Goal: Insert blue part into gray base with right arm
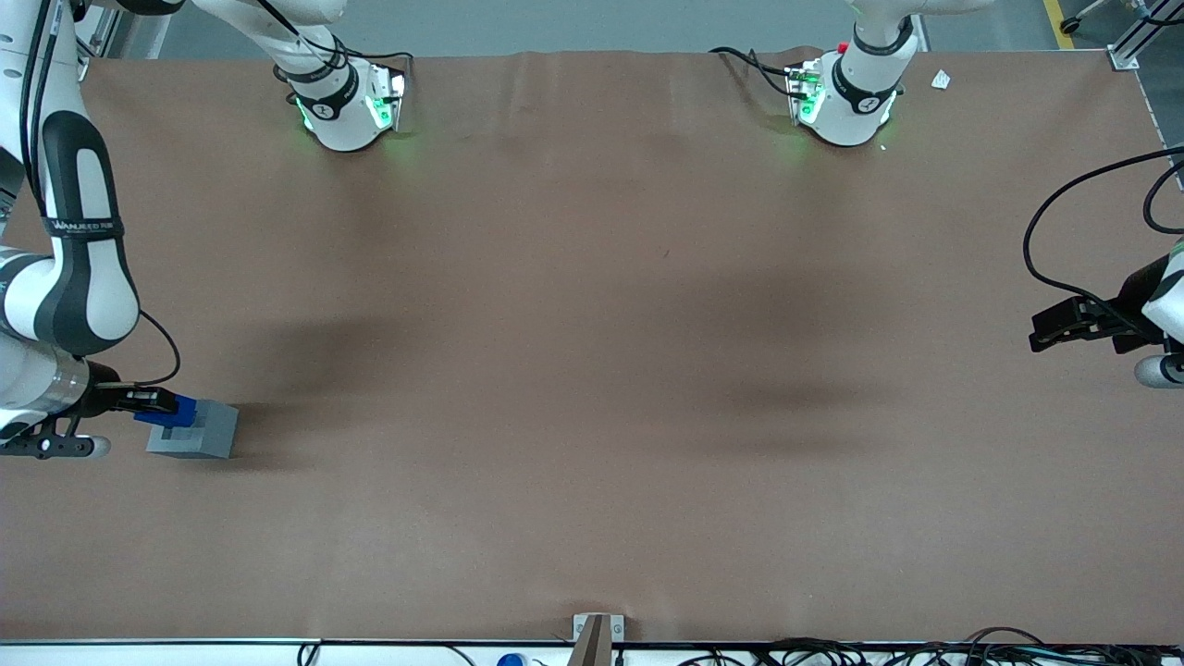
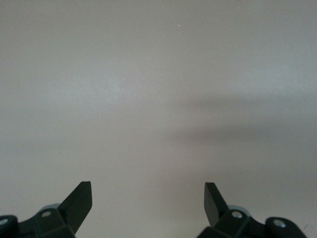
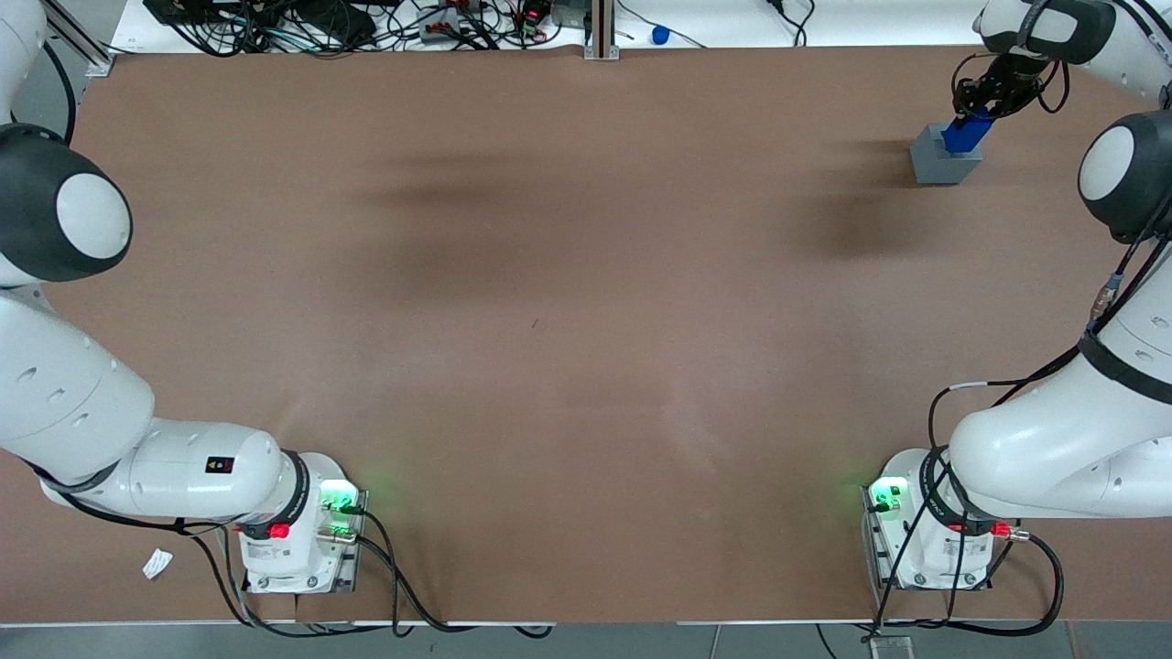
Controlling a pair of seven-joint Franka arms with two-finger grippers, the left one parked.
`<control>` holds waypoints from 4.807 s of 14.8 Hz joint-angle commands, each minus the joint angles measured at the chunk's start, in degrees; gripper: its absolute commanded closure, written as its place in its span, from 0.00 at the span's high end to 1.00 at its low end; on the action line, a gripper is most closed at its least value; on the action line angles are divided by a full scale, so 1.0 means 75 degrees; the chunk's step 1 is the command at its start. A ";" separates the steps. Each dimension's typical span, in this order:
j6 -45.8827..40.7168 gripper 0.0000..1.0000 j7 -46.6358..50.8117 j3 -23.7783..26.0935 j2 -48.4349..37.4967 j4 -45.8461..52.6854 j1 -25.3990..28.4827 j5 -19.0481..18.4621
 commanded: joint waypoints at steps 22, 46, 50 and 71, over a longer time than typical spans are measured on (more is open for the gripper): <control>-0.0029 0.03 -0.0078 0.0098 0.0434 0.0618 -0.0190 -0.0113; -0.0018 0.04 -0.0043 0.0110 0.0680 0.0735 -0.0143 -0.0008; -0.0018 0.30 -0.0031 0.0110 0.0715 0.0735 -0.0131 -0.0031; -0.3402 1.00 0.0656 0.0286 -0.1497 0.1767 0.0653 0.0039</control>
